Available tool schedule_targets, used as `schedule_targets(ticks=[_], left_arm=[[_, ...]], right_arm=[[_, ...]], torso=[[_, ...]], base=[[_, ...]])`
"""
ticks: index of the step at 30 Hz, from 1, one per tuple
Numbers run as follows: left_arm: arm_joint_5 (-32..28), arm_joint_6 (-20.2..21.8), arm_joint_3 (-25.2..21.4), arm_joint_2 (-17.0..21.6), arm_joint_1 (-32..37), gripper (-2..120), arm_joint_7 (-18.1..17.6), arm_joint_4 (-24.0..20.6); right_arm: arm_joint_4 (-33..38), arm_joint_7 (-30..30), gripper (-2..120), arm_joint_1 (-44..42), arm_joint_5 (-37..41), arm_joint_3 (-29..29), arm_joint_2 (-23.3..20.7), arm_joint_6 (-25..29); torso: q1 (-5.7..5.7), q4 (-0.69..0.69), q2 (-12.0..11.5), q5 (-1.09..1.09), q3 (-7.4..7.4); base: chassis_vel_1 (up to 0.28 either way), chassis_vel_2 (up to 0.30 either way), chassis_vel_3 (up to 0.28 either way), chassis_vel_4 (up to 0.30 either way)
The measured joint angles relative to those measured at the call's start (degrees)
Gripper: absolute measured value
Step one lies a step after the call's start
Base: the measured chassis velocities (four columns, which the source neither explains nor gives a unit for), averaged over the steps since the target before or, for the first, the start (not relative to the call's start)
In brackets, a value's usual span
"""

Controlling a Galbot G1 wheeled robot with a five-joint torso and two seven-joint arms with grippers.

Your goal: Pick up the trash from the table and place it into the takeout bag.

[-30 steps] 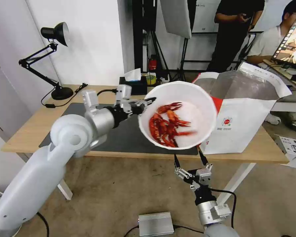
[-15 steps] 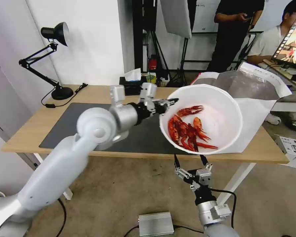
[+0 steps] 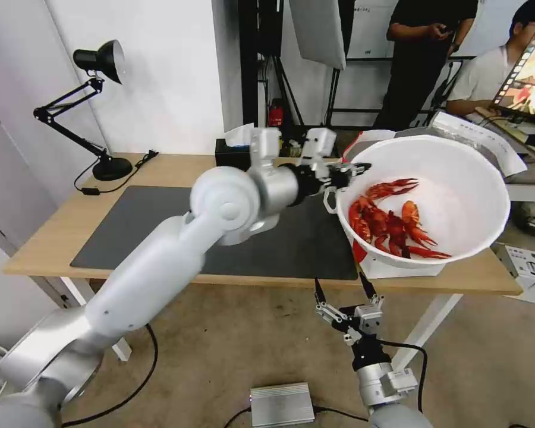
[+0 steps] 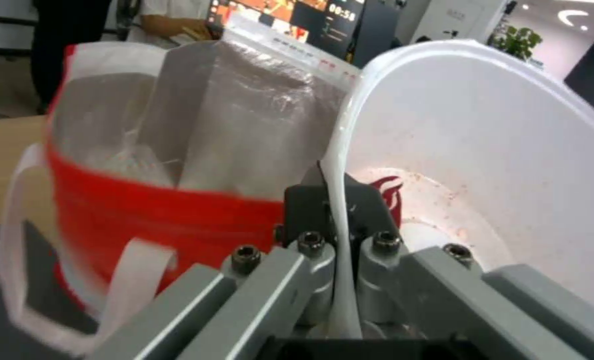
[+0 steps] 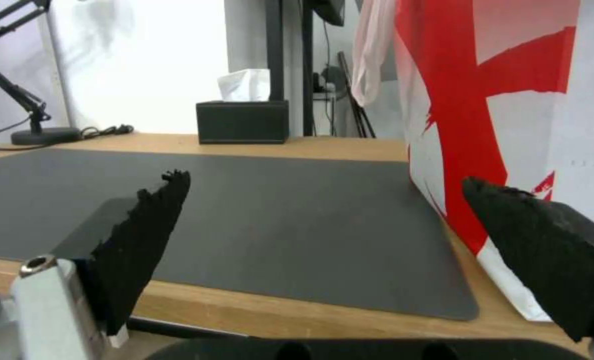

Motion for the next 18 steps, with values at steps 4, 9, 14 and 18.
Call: schedule_targets(ticks=[4, 9, 14, 18], left_arm=[[-1.1, -0.1, 1.2, -2.0, -3.1, 0, -0.9, 2.3], [-1.9, -0.3, 1.6, -4.2, -5.8, 0, -2.6, 5.4], [-2.8, -0.6, 1.5, -7.7, -8.6, 0, -4.7, 9.3], [-2.8, -1.3, 1.6, -11.7, -11.1, 0, -6.2, 13.7]], right_arm=[[0.0, 0.0, 100, 0.0, 0.0, 0.0, 0.0, 0.0], [0.0, 0.0, 100, 0.0, 0.0, 0.0, 0.0, 0.0], [0.0, 0.0, 100, 0.0, 0.0, 0.0, 0.0, 0.0], [0.0, 0.0, 100, 0.0, 0.0, 0.0, 0.0, 0.0]], torso=[[0.0, 0.0, 0.0, 0.0, 0.0], [0.0, 0.0, 0.0, 0.0, 0.0], [0.0, 0.0, 0.0, 0.0, -0.01], [0.0, 0.01, 0.0, 0.0, 0.0]], base=[[0.0, 0.0, 0.0, 0.0], [0.0, 0.0, 0.0, 0.0], [0.0, 0.0, 0.0, 0.0], [0.0, 0.0, 0.0, 0.0]])
